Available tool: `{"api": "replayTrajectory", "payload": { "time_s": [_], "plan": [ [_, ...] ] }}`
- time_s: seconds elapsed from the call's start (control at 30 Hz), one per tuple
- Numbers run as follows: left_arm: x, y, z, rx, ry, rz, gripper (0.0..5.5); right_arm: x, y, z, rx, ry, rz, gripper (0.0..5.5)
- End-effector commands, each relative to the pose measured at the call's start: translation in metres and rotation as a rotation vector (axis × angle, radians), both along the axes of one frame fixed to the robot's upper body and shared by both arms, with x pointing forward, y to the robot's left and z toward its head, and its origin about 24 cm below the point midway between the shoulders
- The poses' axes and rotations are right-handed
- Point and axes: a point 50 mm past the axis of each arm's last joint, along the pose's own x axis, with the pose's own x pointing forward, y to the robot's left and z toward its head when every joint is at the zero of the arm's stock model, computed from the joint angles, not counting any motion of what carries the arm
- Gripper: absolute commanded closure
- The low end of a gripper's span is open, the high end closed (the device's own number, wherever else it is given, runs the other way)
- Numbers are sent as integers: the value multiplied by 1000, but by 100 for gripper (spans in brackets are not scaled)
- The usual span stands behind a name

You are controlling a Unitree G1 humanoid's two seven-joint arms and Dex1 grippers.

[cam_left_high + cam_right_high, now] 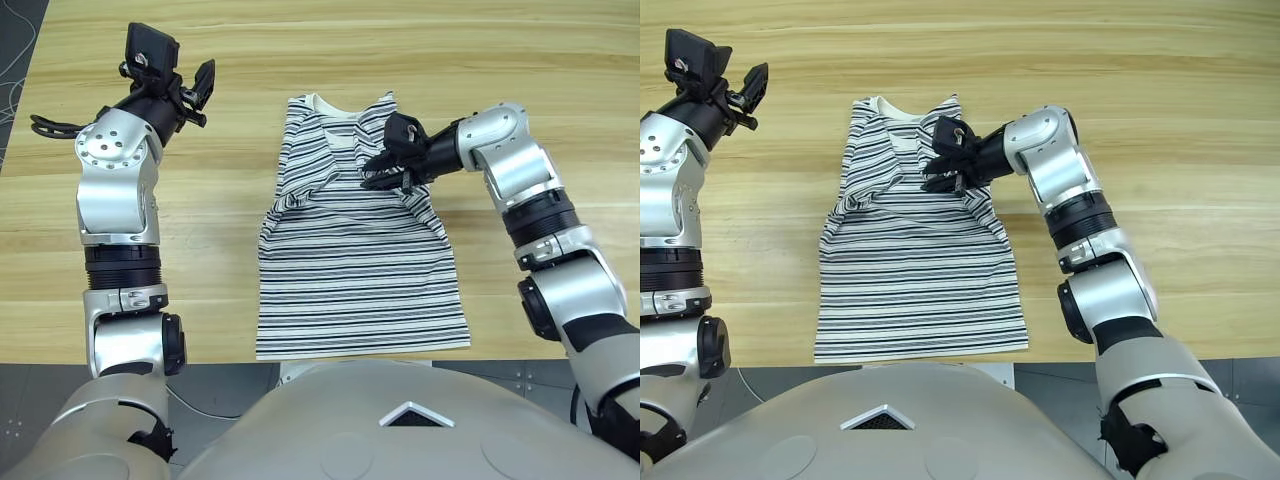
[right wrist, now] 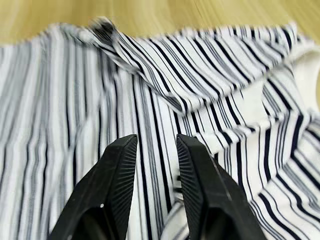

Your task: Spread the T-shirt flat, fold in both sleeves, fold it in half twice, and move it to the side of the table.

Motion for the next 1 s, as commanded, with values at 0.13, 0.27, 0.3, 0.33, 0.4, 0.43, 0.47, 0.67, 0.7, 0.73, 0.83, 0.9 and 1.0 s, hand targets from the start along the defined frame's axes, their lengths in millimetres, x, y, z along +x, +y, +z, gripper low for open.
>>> {"api": "replayTrajectory", "payload": {
  "time_s": [0.13, 0.27, 0.3, 0.33, 0.4, 0.43, 0.47, 0.67, 0.7, 0.73, 0.83, 0.9, 1.0],
  "plan": [
    [3, -4, 2, 12, -2, -12, 295, 36, -44, 32, 33, -114, -277, 406],
    [4, -6, 1, 12, 2, -19, 295, 49, -93, 13, -253, -295, -440, 406],
    [4, -6, 0, 12, 3, -20, 295, 47, -104, 6, -338, -333, -442, 406],
    [4, -6, 0, 13, 4, -19, 295, 43, -112, -2, -401, -344, -423, 406],
    [4, -5, 1, 16, 5, -19, 295, 34, -119, -14, -453, -329, -346, 406],
    [4, -5, 1, 17, 5, -19, 295, 29, -117, -18, -457, -319, -301, 406],
    [5, -5, 1, 18, 5, -20, 295, 25, -116, -21, -456, -315, -264, 406],
    [5, -4, 3, 23, 3, -22, 295, 11, -94, -13, -356, -320, -152, 406],
    [5, -4, 3, 24, 3, -23, 295, 9, -90, -11, -341, -324, -145, 406],
    [5, -4, 3, 24, 3, -22, 295, 8, -87, -9, -331, -327, -141, 406],
    [4, -4, 3, 24, 2, -22, 295, 4, -82, -5, -313, -338, -138, 406],
    [4, -5, 3, 22, 3, -24, 295, 1, -78, -2, -294, -340, -136, 406],
    [4, -5, 3, 20, 5, -23, 295, -5, -73, 2, -268, -331, -115, 406]
  ]
}}
